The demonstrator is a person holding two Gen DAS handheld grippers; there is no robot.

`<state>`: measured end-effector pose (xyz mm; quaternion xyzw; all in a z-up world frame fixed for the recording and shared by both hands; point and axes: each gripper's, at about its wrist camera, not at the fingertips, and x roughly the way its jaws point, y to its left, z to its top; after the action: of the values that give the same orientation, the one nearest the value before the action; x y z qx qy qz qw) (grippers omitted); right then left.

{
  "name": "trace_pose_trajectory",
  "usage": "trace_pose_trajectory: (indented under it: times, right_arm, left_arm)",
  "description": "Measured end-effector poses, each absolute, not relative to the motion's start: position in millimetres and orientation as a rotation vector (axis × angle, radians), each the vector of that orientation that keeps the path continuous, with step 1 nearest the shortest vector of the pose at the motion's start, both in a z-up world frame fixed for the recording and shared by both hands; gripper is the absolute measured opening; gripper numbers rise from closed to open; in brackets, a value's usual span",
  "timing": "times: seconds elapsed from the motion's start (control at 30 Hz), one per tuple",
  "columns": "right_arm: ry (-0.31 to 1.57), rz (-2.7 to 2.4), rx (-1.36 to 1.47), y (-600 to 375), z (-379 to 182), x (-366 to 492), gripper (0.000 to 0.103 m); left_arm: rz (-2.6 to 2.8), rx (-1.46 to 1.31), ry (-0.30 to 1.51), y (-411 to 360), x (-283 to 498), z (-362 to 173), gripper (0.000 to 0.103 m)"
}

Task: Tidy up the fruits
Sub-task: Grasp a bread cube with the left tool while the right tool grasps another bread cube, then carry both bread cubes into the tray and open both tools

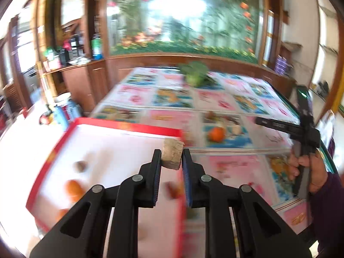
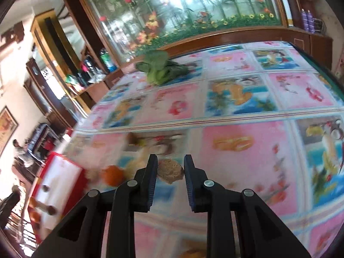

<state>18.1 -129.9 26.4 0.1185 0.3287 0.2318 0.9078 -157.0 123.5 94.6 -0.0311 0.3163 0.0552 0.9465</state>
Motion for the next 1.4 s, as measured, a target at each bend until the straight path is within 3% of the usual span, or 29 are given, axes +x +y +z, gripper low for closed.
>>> trace_pose_trajectory:
  times: [0.3, 0.57, 1.23, 1.4]
  right_arm:
    - [0.65, 0.857, 0.178, 21, 51, -65, 0.023]
    - [0.697, 1.029, -0.029, 113, 38, -117, 0.023]
    - [0.816, 1.005, -0.129, 138, 0, -125, 0.025]
    - [0.798, 0.984, -0.119, 137, 5, -124, 0.032]
  left_arm:
    - [0.357, -0.174, 0.631, 241, -206, 94, 0.021]
    - [0.443, -0.224, 0.657, 278, -219, 68, 0.021]
    - [0.41, -0.273, 0.788, 289, -201, 25, 0.021]
    - [0.417, -0.286, 0.807, 293, -201, 24, 0.022]
